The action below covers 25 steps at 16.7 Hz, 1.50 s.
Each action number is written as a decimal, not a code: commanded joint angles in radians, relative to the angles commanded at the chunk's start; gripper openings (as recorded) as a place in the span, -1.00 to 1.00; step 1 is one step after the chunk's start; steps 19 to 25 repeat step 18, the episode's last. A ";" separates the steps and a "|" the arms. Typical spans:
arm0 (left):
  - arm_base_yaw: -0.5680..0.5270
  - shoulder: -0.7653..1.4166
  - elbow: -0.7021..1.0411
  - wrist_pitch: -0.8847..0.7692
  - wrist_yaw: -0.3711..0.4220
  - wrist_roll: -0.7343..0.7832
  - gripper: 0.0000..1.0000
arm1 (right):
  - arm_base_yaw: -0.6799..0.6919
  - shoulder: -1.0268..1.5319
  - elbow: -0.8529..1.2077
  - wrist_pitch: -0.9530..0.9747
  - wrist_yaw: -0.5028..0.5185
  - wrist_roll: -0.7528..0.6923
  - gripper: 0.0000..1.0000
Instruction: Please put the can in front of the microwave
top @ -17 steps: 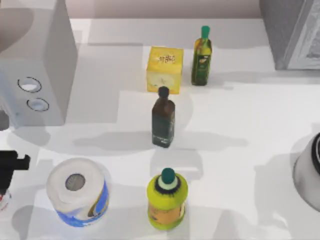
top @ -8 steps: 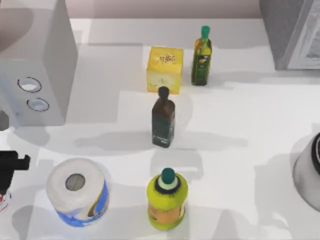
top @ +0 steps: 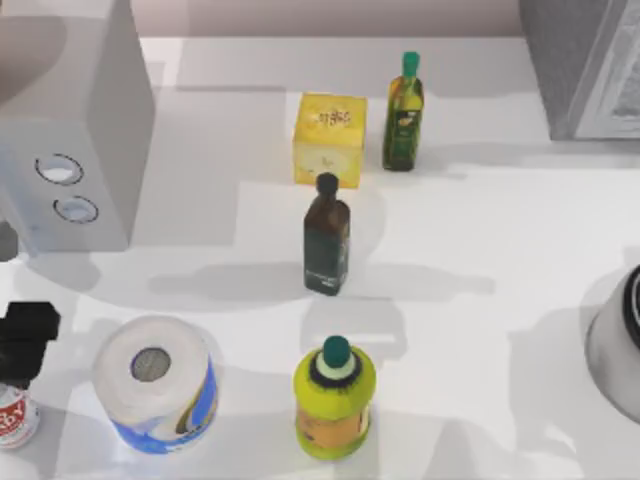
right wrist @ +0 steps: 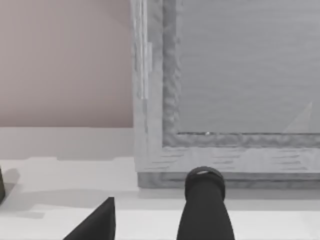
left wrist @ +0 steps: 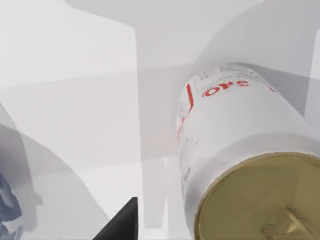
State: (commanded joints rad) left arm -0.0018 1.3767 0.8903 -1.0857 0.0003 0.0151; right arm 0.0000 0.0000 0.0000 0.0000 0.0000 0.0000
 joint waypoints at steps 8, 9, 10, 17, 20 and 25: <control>0.000 0.000 0.004 -0.003 0.000 0.000 1.00 | 0.000 0.000 0.000 0.000 0.000 0.000 1.00; 0.000 -0.001 0.016 -0.016 0.000 -0.001 1.00 | 0.000 0.000 0.000 0.000 0.000 0.000 1.00; -0.001 -0.003 0.033 -0.036 0.000 -0.001 1.00 | 0.000 0.000 0.000 0.000 0.000 0.000 1.00; -0.003 -0.022 0.130 -0.156 0.000 -0.002 1.00 | 0.000 0.000 0.000 0.000 0.000 0.000 1.00; -0.003 -0.026 0.139 -0.165 0.000 -0.003 1.00 | 0.000 0.000 0.000 0.000 0.000 0.000 1.00; -0.003 -0.026 0.139 -0.165 0.000 -0.003 1.00 | 0.000 0.000 0.000 0.000 0.000 0.000 1.00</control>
